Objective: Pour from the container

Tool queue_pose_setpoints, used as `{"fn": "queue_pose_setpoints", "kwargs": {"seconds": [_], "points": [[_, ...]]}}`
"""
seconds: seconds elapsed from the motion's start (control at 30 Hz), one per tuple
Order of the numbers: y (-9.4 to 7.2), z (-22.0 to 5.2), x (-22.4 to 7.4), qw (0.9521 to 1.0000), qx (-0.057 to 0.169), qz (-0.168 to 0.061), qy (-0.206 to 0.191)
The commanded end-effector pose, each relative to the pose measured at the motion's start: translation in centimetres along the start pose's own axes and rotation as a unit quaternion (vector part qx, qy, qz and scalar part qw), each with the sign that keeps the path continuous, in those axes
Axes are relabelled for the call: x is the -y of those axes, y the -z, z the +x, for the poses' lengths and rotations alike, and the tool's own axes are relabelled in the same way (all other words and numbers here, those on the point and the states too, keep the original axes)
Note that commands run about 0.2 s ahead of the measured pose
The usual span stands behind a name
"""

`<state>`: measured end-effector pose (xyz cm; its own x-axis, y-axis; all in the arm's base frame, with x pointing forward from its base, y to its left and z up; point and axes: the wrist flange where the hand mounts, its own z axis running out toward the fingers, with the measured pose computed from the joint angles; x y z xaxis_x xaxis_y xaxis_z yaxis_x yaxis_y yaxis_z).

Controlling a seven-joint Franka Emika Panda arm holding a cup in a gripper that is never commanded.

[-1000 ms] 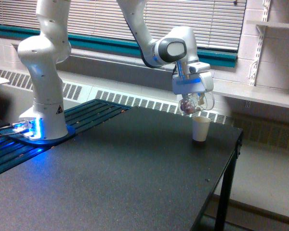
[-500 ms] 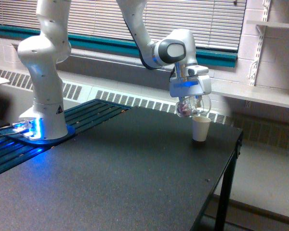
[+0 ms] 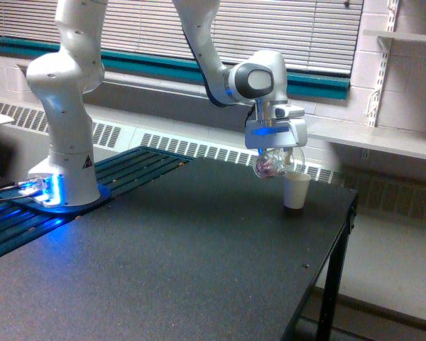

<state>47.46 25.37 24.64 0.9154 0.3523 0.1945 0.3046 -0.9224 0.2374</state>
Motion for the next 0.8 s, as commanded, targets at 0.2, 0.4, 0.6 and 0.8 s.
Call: {"fn": "queue_pose_setpoints", "kwargs": {"seconds": [0.2,0.4,0.6,0.8], "points": [[1.2,1.4,0.2,0.9997,-0.015,-0.011,0.013],[1.3,1.6,0.2,0.9995,-0.010,-0.019,0.024],[1.2,1.9,0.5,0.9989,-0.008,-0.027,0.037],[1.3,2.2,1.0,0.9983,-0.006,-0.033,0.048]]}}
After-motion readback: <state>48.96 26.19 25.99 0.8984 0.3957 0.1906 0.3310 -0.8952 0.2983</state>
